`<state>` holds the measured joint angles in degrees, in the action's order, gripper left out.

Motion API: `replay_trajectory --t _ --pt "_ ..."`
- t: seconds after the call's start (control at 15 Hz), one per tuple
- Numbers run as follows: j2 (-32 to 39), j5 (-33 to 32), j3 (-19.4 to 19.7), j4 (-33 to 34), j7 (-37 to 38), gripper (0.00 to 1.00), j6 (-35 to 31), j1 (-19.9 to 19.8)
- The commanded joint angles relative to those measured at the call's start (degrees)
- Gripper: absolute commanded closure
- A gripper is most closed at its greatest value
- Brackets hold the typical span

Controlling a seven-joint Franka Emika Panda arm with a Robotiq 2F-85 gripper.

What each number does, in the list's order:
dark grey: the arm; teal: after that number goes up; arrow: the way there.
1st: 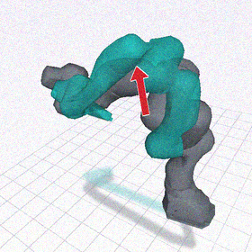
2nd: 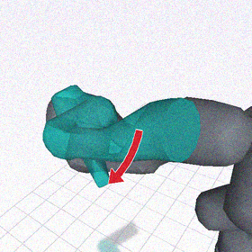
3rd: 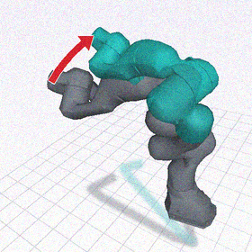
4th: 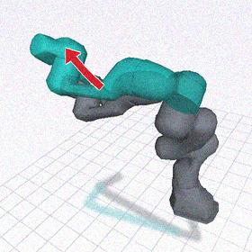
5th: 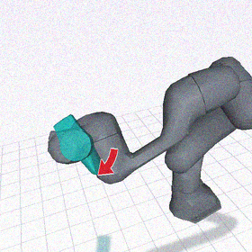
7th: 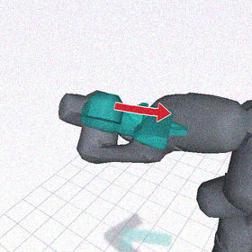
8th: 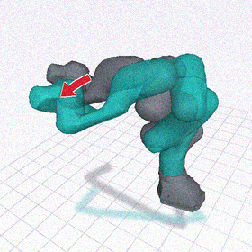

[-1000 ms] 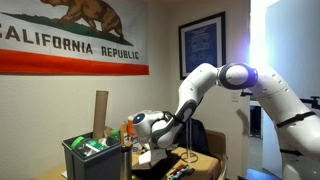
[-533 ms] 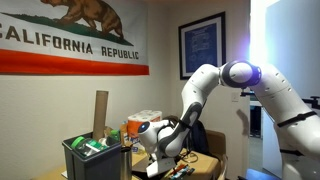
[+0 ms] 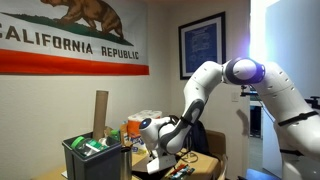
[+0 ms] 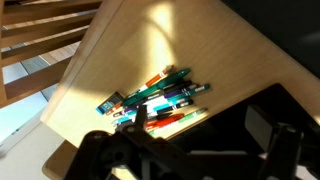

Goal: Close the laptop

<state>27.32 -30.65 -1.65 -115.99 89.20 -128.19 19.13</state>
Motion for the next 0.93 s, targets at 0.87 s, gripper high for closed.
replay_trajectory --t 0.87 --pt "-24.1 20.2 -6.1 -1.0 -28.4 0.00 5.3 -4.3"
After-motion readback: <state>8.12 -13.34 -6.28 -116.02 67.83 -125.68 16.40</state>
